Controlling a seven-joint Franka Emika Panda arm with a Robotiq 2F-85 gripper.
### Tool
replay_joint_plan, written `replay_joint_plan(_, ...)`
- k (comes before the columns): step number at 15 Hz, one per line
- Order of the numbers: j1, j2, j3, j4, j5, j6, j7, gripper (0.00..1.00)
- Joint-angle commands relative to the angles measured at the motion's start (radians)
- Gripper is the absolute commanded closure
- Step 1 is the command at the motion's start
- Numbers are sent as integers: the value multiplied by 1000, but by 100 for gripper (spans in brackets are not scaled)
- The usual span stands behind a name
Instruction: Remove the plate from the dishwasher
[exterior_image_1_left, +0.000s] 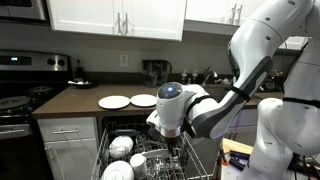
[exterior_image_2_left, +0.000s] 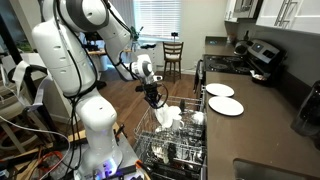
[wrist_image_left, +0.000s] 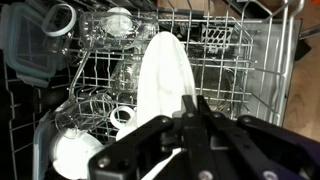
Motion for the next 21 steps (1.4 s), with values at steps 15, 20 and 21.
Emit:
replay_joint_plan(15, 10, -36, 45, -27, -482, -17, 471, 96)
replay_joint_plan(20, 15, 1, 23, -20, -428, 2, 423, 94)
replay_joint_plan(21, 19, 2, 18, -26, -399, 8, 398, 94)
